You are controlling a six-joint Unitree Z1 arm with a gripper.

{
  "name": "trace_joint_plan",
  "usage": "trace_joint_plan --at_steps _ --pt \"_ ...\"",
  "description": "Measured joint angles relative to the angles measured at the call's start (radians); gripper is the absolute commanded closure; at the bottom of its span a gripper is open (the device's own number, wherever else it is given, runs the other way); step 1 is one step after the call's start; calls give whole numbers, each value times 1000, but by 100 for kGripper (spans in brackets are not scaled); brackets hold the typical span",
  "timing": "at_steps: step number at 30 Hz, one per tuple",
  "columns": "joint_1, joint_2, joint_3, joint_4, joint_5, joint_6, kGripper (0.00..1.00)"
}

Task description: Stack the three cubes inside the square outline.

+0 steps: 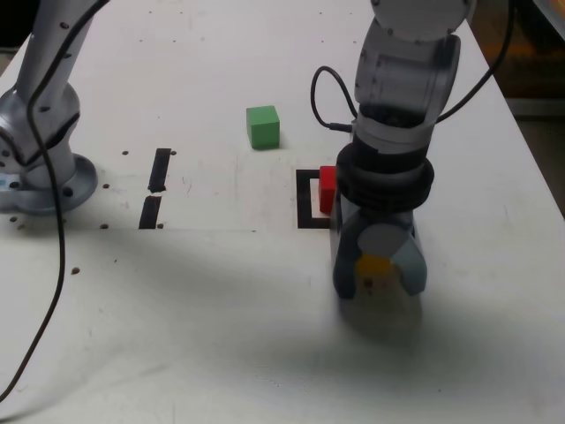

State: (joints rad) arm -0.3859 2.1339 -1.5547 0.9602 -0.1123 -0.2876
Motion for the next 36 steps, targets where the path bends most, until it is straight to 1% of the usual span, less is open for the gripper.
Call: trace_joint_plan --at_steps 4,7,12,14,17,19,21,24,28,30,33,36 --pt "-12 -3 -7 13 10 -18 81" --pt "-32 -17 -27 52 41 -55 81" --pt "-58 -78 -105 182 113 -117 81" --pt "-61 -102 -134 254 143 -137 81" --pt "-61 -154 -156 327 174 -144 81" --pt "-56 -186 -160 356 188 -143 81" --pt "-39 -203 -153 371 192 -131 81" --pt "-2 -212 -126 375 188 -91 81" --pt "44 -212 -91 353 161 -20 81" --pt "56 -210 -82 345 153 0 81" --pt "85 -207 -55 317 133 64 81" --pt "106 -204 -35 298 124 104 81"
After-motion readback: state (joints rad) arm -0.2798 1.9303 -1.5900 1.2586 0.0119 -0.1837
